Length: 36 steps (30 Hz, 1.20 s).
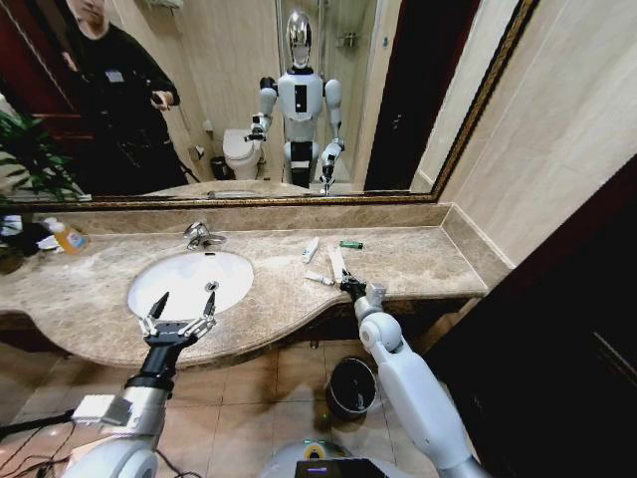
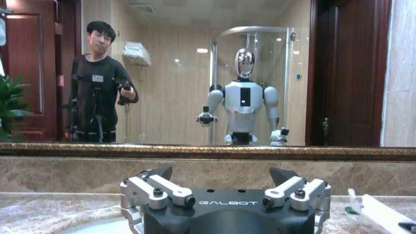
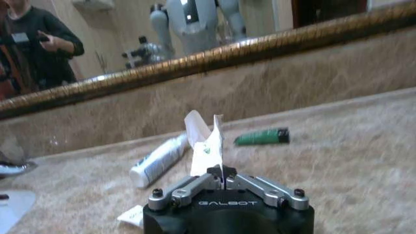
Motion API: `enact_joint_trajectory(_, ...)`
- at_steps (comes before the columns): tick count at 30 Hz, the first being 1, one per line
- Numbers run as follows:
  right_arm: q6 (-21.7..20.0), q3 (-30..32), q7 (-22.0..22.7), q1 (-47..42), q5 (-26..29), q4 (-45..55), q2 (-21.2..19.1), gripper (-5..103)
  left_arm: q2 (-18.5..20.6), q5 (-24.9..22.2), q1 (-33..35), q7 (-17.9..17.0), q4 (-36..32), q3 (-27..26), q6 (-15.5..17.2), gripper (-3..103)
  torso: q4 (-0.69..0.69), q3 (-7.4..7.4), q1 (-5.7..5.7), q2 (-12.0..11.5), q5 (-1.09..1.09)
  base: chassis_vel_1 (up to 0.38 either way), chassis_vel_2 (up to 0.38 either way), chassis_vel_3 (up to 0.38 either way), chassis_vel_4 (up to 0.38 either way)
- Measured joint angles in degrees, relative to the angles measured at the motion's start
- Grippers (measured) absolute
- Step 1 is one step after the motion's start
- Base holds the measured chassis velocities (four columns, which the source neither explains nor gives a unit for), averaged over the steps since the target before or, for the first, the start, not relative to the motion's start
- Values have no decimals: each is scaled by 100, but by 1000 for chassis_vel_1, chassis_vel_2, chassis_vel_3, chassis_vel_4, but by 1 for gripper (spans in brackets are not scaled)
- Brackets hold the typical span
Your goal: Pick up the trash from the sink and place it in the trash bin.
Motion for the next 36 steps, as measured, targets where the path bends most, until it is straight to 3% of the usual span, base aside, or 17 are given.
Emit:
enact_joint_trajectory(4, -37, 126, 28, -206, 28, 468, -169, 0, 0, 0, 0, 0, 0, 0, 0, 100, 0, 0, 0, 0, 0, 0, 0, 0, 0)
enact_joint_trajectory(16, -58, 595, 44, -1917, 51, 2081, -610, 0, 0, 0, 0, 0, 0, 0, 0, 100, 0, -1, 0, 1, 0, 0, 0, 0, 0)
enact_joint_trajectory(21, -17, 681, 88, -2377, -54, 2397, -586, 0, 0, 0, 0, 0, 0, 0, 0, 100, 0, -1, 0, 1, 0, 0, 0, 0, 0)
enact_joint_trajectory(28, 455, 693, 84, -3522, -829, 2806, -369, 0, 0, 0, 0, 0, 0, 0, 0, 100, 0, -1, 0, 1, -1, 0, 0, 0, 0)
enact_joint_trajectory(36, 947, 729, 144, -4114, -1351, 2318, -92, 0, 0, 0, 0, 0, 0, 0, 0, 100, 0, 0, 0, 0, 0, 0, 0, 0, 0)
